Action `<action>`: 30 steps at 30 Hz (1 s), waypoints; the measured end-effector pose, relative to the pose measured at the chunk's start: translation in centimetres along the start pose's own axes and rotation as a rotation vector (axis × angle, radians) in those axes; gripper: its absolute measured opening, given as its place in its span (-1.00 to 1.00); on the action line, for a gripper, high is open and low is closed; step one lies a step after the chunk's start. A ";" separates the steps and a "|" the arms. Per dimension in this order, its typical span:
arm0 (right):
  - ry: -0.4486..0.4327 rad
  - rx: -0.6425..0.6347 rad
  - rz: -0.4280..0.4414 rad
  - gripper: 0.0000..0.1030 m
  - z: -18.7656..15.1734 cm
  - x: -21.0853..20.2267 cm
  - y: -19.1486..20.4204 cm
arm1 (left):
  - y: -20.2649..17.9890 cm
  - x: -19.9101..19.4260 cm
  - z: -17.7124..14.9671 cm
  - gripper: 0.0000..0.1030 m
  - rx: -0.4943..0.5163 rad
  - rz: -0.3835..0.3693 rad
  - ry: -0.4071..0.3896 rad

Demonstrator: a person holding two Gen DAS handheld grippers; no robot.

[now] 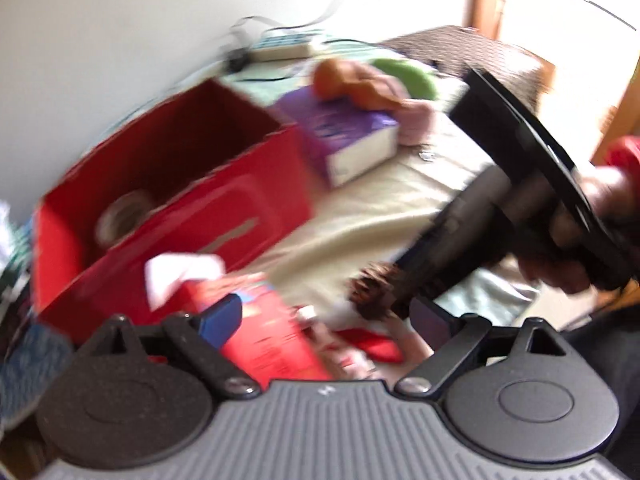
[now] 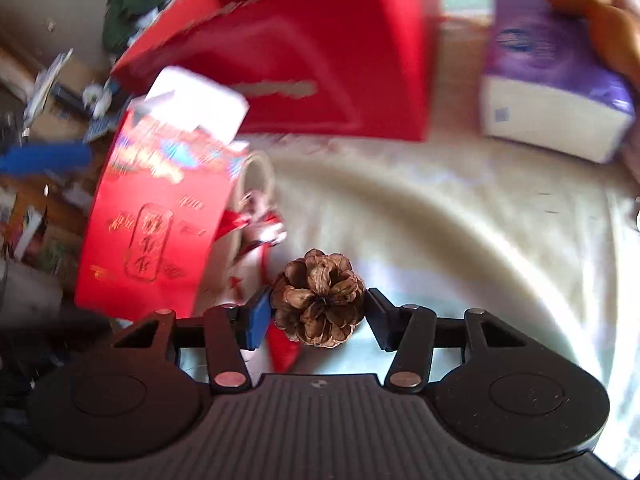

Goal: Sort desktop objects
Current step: 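Grasp the brown pine cone with the right gripper, then carry the pine cone over the red box and release it inside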

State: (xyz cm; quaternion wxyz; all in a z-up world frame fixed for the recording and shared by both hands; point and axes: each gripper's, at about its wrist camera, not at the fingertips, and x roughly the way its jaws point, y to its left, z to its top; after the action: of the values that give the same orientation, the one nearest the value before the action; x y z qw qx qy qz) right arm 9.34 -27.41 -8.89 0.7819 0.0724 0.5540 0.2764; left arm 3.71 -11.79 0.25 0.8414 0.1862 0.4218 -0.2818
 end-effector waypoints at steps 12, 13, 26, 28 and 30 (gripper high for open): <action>-0.154 0.058 0.112 0.04 3.9 -7.5 -0.6 | -1.2 4.9 3.3 -0.39 0.055 0.021 -0.082; -0.163 0.049 0.123 0.04 4.5 -8.0 -0.3 | -0.9 4.4 3.6 -0.51 0.056 0.034 -0.101; -0.237 -0.216 0.179 0.04 16.5 -6.4 8.0 | 10.4 -0.2 5.9 -0.48 -0.037 0.290 -0.203; -0.184 -0.209 0.189 0.04 19.3 -3.1 8.9 | 13.6 1.2 5.4 -0.48 -0.097 0.300 -0.135; -0.100 -0.188 0.198 0.04 21.6 0.7 9.7 | 16.4 2.8 4.3 -0.43 -0.171 0.297 -0.048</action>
State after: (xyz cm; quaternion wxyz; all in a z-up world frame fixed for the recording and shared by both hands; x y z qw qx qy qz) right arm 25.63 -14.73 2.74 0.7808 0.0671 0.4761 0.3989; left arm 18.06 -2.41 1.68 0.8963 0.1676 0.3921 -0.1221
